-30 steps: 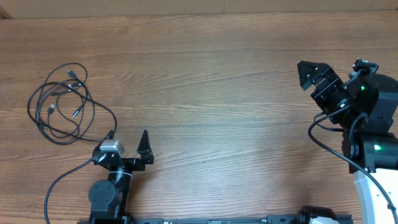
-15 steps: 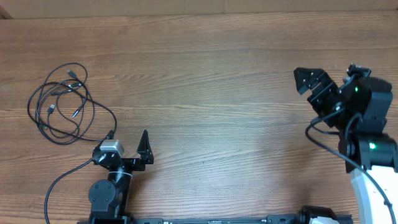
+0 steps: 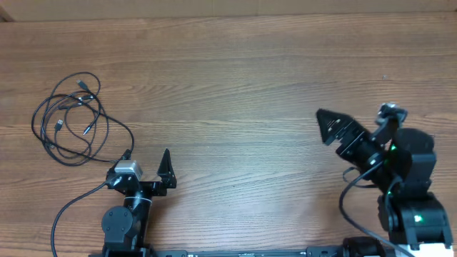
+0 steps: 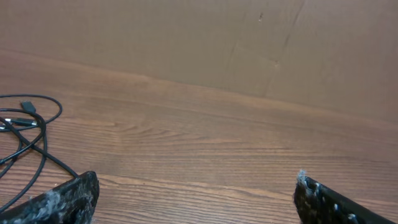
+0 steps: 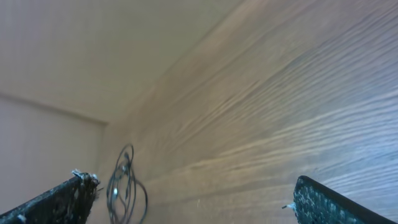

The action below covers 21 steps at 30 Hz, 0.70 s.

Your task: Untangle cables

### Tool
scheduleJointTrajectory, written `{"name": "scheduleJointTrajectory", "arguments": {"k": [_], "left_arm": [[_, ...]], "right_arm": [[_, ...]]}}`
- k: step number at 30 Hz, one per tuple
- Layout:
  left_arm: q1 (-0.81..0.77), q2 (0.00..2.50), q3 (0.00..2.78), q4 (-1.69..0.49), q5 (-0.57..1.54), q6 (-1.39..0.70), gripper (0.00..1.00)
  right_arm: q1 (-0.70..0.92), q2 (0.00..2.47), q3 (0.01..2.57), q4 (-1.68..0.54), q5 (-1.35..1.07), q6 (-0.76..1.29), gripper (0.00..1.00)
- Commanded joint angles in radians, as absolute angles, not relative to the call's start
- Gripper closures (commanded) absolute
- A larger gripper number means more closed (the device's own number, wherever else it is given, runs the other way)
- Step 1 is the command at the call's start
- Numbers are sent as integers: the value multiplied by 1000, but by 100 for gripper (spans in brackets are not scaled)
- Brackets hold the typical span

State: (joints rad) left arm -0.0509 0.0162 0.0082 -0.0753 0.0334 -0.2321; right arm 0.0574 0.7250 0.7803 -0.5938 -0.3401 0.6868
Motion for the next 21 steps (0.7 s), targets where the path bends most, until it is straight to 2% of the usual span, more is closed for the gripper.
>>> {"name": "scheduleJointTrajectory", "arguments": {"k": [1, 21], "left_arm": [[-55, 18, 6, -78, 41, -216, 0], [-55, 18, 6, -78, 41, -216, 0]], "right_arm": [[91, 659, 746, -590, -334, 681, 0], [94, 269, 437, -642, -334, 681, 0]]}}
